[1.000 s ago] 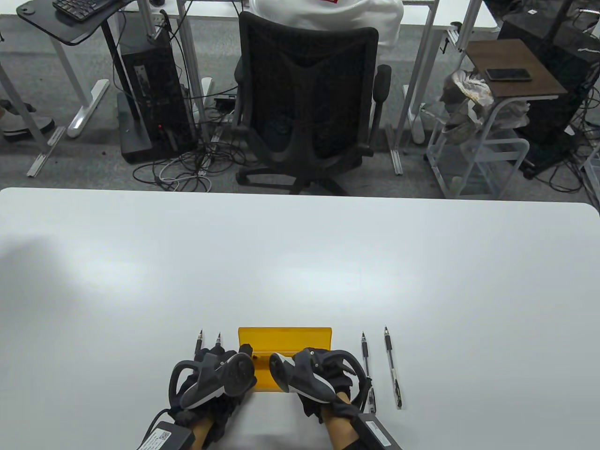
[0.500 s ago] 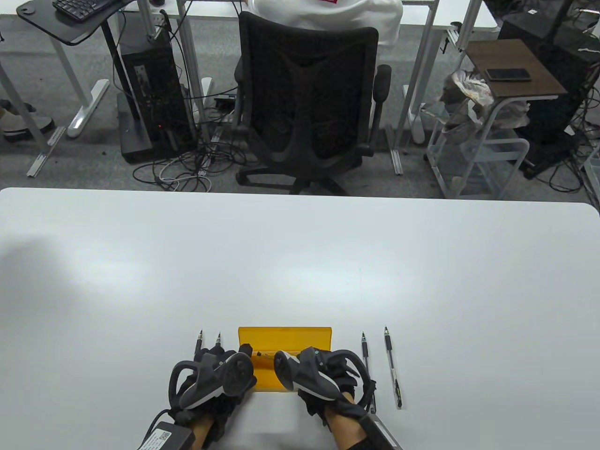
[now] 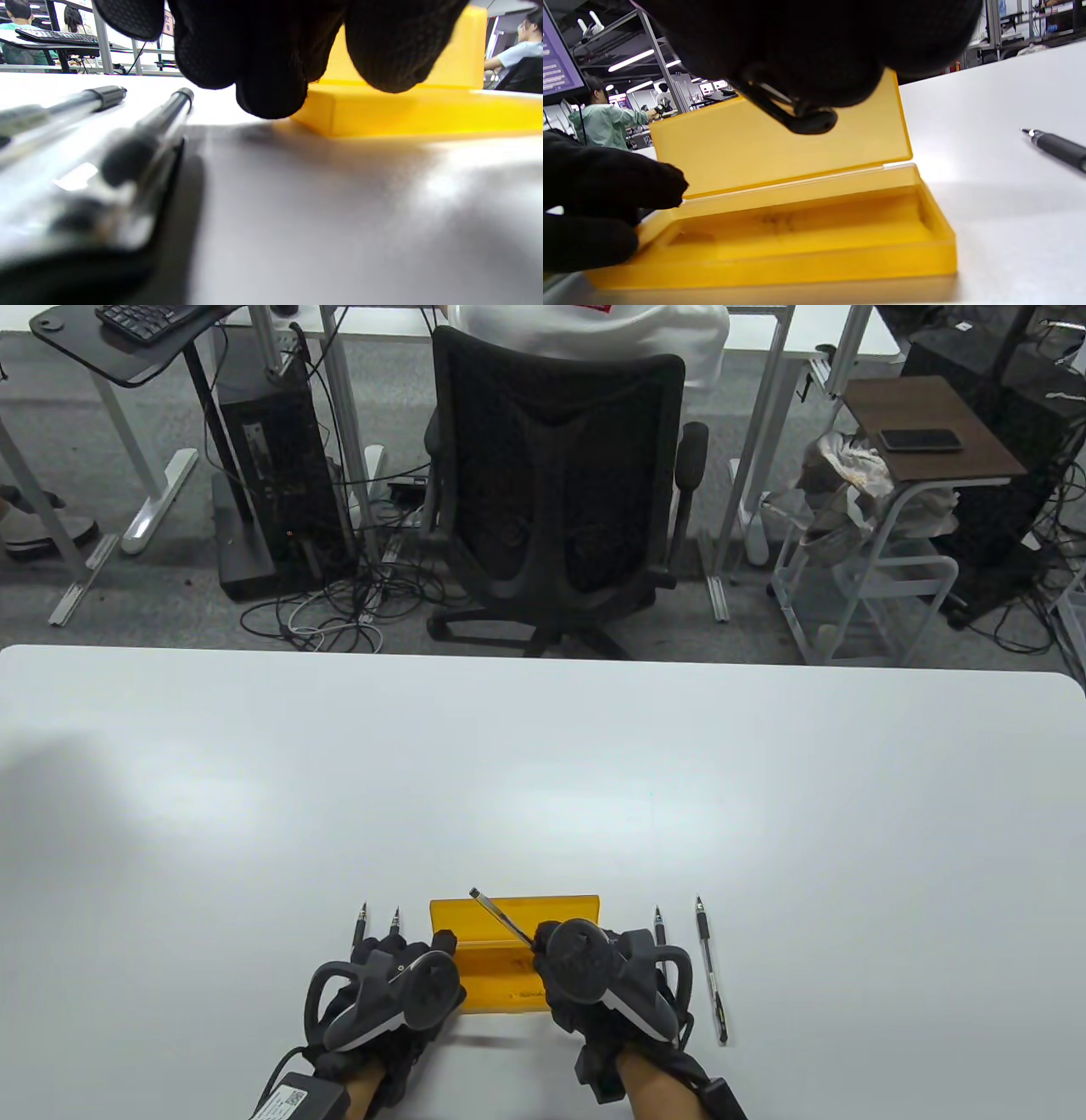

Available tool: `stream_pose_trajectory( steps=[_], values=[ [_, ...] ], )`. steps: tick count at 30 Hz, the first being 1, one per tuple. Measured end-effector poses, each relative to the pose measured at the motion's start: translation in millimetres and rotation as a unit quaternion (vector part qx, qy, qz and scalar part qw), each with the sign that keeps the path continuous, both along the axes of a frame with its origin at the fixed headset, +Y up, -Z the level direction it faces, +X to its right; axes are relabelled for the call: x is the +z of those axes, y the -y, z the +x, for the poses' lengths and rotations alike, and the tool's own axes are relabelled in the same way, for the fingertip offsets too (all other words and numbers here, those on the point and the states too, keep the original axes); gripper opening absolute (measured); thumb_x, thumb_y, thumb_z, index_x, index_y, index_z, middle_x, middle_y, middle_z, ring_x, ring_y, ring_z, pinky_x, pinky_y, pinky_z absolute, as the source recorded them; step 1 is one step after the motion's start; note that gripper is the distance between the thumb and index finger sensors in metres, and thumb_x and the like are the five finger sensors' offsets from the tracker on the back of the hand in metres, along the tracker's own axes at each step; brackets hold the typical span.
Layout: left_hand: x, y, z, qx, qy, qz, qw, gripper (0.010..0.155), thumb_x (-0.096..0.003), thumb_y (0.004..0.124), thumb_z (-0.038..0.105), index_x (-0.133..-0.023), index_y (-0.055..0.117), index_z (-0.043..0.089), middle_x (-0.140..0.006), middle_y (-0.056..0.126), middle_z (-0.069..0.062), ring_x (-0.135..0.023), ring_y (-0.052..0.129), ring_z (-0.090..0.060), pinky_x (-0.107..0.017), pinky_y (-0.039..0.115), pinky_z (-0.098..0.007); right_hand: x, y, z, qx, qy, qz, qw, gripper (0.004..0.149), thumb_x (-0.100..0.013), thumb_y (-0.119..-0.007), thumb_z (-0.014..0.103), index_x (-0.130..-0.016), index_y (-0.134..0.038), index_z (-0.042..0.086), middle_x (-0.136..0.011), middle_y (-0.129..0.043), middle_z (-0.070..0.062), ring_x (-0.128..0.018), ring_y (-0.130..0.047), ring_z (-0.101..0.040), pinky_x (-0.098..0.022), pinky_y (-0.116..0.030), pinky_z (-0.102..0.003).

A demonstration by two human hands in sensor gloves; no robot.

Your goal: Cap pen on the opposite end

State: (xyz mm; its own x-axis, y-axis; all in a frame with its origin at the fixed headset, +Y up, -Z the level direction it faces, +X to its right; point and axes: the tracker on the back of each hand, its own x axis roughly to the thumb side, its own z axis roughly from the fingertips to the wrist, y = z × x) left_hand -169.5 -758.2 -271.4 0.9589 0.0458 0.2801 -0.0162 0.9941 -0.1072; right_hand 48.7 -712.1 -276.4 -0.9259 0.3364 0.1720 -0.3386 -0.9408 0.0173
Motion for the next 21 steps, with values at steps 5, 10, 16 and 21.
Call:
stream_pose_trajectory(
  steps=[5, 10, 16, 21],
  values=[
    [8.3, -29.8, -14.6, 0.127, -0.026, 0.034, 0.991, 0.060, -0.0492, 0.082, 0.046, -0.099, 0.078, 0.013, -0.078, 0.097, -0.011, -0.071, 0.087, -0.034, -0.066, 0.058, -0.065, 0.7, -4.3, 5.6, -0.064, -0.007, -0.014, 0.998, 0.043, -0.041, -0.081, 0.036, -0.079, -0.090, 0.021, -0.070, -0.098, -0.008, -0.038, -0.098, -0.014, -0.033, -0.085, -0.037],
    [20.3, -30.5, -27.8, 0.491, -0.086, -0.057, 0.865, 0.065, -0.0476, 0.089, 0.045, -0.101, 0.075, 0.010, -0.081, 0.095, -0.013, -0.073, 0.084, -0.035, -0.066, 0.056, -0.065, 6.8, -5.2, -13.0, -0.114, -0.069, -0.064, 0.989, 0.043, -0.041, -0.082, 0.036, -0.079, -0.090, 0.019, -0.069, -0.098, -0.009, -0.038, -0.098, -0.015, -0.033, -0.085, -0.038],
    [20.7, -22.2, -31.9, 0.578, -0.087, -0.093, 0.806, 0.051, -0.0495, 0.091, 0.035, -0.097, 0.078, 0.020, -0.086, 0.090, -0.009, -0.078, 0.080, -0.032, -0.070, 0.055, -0.063, 12.5, -3.9, -28.7, -0.113, -0.103, -0.082, 0.985, 0.043, -0.041, -0.081, 0.036, -0.079, -0.090, 0.020, -0.069, -0.099, -0.008, -0.039, -0.099, -0.015, -0.034, -0.085, -0.038],
    [19.4, -26.7, -38.9, 0.588, -0.074, -0.049, 0.804, 0.049, -0.0494, 0.087, 0.034, -0.096, 0.079, 0.023, -0.086, 0.090, -0.007, -0.078, 0.081, -0.028, -0.071, 0.055, -0.061, 6.0, 2.9, -22.8, -0.194, -0.114, -0.196, 0.954, 0.050, -0.043, -0.078, 0.038, -0.090, -0.081, 0.022, -0.079, -0.096, -0.012, -0.039, -0.099, -0.017, -0.033, -0.085, -0.038]
  ],
)
